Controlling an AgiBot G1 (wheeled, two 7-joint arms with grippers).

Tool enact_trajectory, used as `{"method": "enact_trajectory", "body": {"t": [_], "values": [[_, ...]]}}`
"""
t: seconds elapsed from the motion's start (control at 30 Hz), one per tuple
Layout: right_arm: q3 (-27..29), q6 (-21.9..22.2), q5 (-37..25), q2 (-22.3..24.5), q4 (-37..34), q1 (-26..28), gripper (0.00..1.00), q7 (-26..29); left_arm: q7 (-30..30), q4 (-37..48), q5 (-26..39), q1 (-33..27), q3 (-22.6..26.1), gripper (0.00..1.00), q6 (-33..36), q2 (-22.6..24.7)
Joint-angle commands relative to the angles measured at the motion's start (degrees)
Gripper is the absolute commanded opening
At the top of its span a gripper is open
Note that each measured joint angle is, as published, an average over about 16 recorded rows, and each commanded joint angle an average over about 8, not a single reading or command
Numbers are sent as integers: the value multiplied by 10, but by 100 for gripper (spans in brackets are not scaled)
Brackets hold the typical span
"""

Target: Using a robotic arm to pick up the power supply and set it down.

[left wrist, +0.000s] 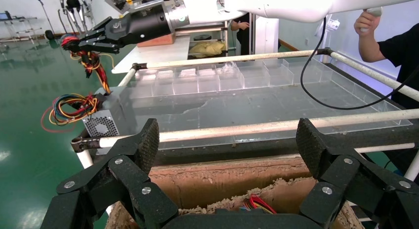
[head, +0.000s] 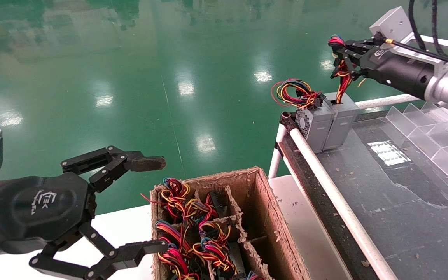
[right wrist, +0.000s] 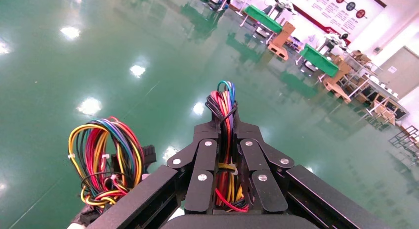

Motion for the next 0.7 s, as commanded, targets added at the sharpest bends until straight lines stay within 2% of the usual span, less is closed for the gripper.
{"method": "enact_trajectory", "body": {"t": [0.03,0.2,0.23,0.7], "values": [[0,8,0,-6,3,-3,28,2,0,0,0,0,0,100,0,0],[-2,17,-3,-10,5,-8,91,10,0,0,0,0,0,100,0,0],[-2,18,-3,-10,6,-9,99,12,0,0,0,0,0,100,0,0],[-6,14,-8,-2,17,-11,100,37,0,0,0,0,0,100,0,0]]}}
